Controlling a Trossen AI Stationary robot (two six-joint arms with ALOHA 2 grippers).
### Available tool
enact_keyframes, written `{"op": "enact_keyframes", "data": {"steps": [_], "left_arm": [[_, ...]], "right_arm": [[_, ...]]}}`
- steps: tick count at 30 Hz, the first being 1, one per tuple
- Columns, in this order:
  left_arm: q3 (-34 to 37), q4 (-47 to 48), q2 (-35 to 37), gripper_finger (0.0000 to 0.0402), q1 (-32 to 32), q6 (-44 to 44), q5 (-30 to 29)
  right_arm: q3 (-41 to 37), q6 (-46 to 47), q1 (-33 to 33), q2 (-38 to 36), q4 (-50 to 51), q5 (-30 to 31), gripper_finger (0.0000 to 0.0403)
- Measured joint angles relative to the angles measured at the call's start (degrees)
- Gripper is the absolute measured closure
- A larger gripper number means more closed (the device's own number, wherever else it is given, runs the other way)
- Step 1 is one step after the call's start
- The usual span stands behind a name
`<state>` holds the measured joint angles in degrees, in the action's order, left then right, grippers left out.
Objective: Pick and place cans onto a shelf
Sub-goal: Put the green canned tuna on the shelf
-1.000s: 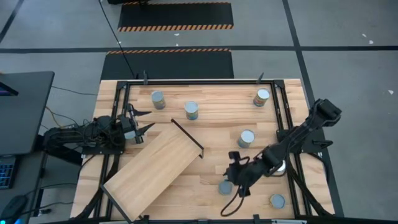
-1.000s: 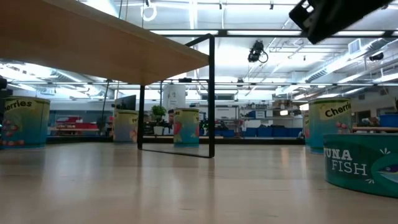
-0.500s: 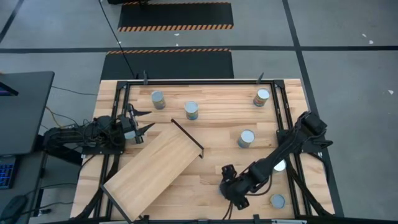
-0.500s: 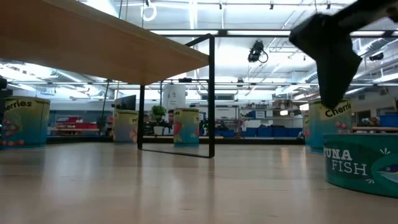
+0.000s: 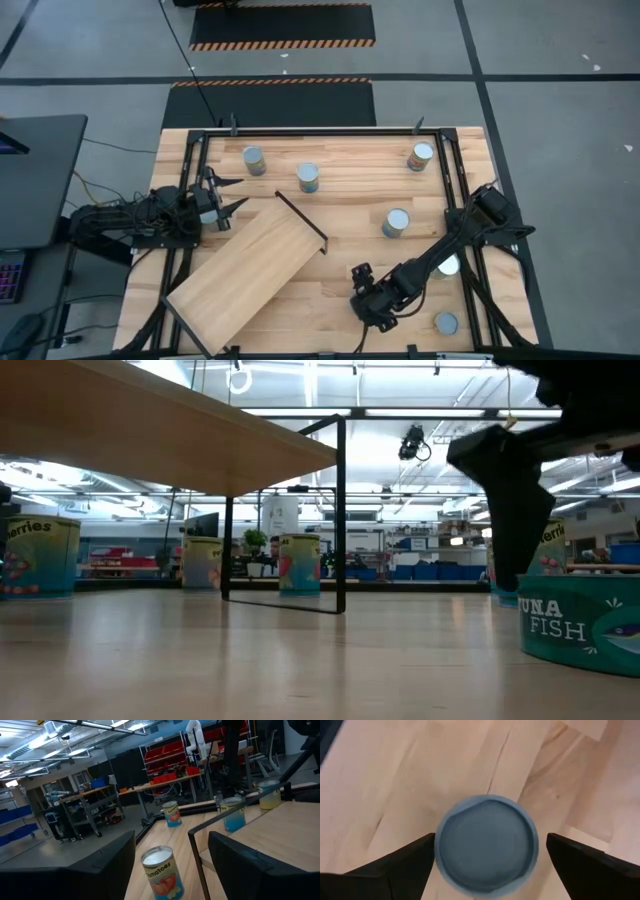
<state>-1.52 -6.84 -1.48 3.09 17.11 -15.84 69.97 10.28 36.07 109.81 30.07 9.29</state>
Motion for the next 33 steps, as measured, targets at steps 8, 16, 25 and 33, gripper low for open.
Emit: {"op": "enact_keyframes", "data": {"steps": [8, 16, 25, 33], "left_arm": [[0.0, -0.1, 0.0, 0.0145, 0.0, 0.0, 0.0], [0.0, -0.1, 0.0, 0.0145, 0.0, 0.0, 0.0], [0.0, -0.2, 0.0, 0.0145, 0.0, 0.0, 0.0], [0.0, -0.1, 0.0, 0.0145, 0.0, 0.0, 0.0]], "right_arm": [[-0.1, -2.8, -1.6, -0.2, 0.8, -2.9, 0.0063], [-0.8, -15.4, -2.1, -0.1, -0.2, -7.6, 0.0105], [12.1, -36.4, -2.3, -0.3, 8.9, -6.5, 0.0108], [31.0, -47.1, -9.9, -0.4, 16.4, -5.6, 0.0109]]}}
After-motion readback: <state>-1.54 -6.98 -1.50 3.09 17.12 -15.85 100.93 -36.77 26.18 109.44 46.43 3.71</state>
